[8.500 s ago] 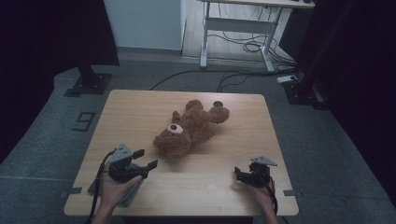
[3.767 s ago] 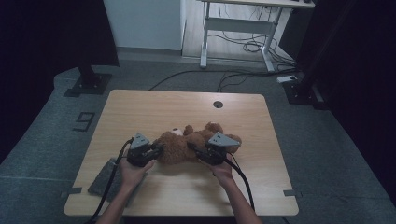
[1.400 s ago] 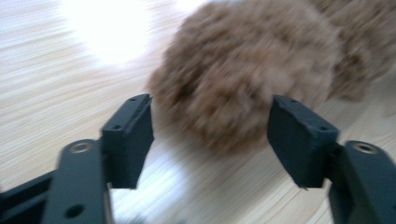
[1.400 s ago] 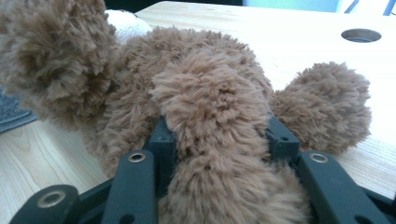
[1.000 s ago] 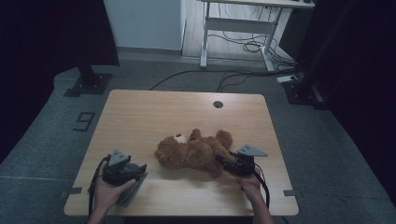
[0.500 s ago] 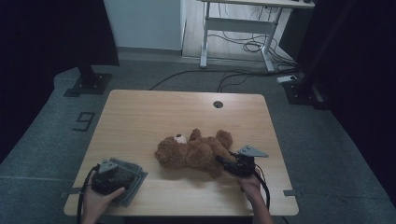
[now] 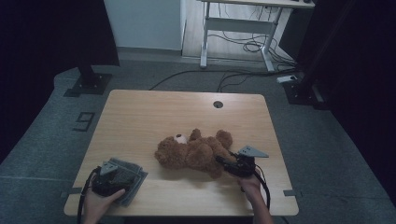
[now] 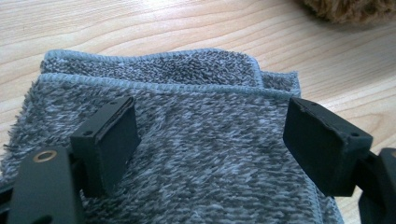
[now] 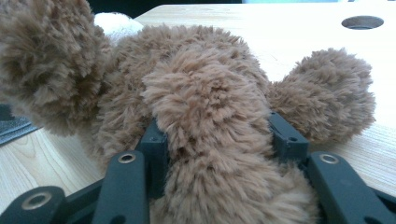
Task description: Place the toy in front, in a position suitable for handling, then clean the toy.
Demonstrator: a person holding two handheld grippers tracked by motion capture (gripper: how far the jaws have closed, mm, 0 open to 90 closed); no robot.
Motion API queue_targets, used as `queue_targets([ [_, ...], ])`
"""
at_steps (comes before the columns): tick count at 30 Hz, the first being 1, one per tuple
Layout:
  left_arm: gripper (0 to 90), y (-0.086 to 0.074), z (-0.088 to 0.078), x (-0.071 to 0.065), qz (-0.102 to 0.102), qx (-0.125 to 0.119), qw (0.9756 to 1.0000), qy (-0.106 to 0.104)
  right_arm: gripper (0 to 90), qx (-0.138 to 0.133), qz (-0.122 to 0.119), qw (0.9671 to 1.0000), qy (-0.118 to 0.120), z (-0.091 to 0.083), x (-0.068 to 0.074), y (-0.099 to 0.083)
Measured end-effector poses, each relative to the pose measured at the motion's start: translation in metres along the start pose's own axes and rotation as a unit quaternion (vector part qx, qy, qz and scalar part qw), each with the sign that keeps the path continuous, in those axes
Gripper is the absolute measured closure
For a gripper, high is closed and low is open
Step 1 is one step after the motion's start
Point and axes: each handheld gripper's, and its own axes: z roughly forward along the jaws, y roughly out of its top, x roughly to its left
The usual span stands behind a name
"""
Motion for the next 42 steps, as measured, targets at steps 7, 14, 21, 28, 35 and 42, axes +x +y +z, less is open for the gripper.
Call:
queue_targets([
  [7,16.6,-0.002,0.007,0.0,0.001,0.006,1.0,0.001,51.3,0.0,-0.001,1.0,0.0,0.0,0.0,0.0],
  [14,14.5,-0.004,0.015,-0.007,0.024,0.004,0.9993,0.027,50.4,-0.001,0.0,1.0,-0.001,0.0,0.0,-0.001],
  [21,19.5,-0.004,0.015,-0.007,0.024,-0.001,0.9991,0.034,50.2,-0.001,0.004,1.0,-0.003,0.0,0.001,-0.002],
  [28,39.5,-0.006,0.013,-0.003,0.022,-0.018,0.9987,0.042,50.2,-0.004,0.003,1.0,-0.007,0.0,0.002,-0.003],
  [35,64.9,-0.006,0.011,0.001,0.025,-0.024,0.9985,0.042,50.2,-0.005,0.002,1.0,-0.006,0.0,0.002,-0.003],
  [42,75.0,-0.005,0.006,0.002,0.018,-0.035,0.9987,0.032,50.2,-0.004,0.001,1.0,-0.005,-0.001,0.001,-0.003],
])
